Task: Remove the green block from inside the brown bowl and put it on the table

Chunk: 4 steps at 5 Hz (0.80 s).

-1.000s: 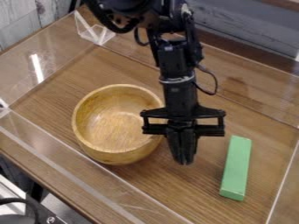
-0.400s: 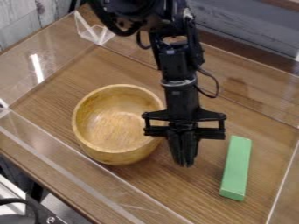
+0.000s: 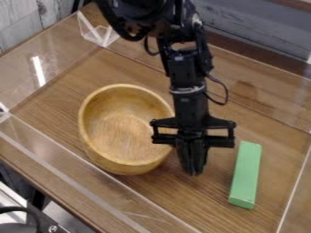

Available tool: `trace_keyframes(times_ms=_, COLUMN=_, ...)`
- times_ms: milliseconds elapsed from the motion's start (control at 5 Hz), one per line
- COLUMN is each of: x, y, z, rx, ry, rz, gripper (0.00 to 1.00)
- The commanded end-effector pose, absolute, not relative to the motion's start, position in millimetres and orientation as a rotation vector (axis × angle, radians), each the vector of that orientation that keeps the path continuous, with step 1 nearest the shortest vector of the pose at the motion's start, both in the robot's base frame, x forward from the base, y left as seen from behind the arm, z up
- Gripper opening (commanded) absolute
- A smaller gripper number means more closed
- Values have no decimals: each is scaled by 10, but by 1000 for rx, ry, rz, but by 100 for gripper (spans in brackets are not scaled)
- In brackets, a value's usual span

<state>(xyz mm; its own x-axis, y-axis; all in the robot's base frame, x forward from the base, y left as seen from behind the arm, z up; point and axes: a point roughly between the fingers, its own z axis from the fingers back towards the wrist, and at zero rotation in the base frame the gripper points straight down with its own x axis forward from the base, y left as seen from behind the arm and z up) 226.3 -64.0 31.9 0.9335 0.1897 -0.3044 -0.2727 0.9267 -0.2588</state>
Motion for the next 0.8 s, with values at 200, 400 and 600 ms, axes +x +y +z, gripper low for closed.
trace_keyframes(times_ms=200, x=2299, y=-676, z=367, rx=-318, ry=262, rz=206, gripper=0)
trace_keyframes(times_ms=400, x=2288, y=-676, z=364, rx=-322, ry=273, rz=204, gripper=0)
trace_keyframes(times_ms=600, x=2276, y=-674, z=357, rx=-326, ry=285, rz=203, gripper=0)
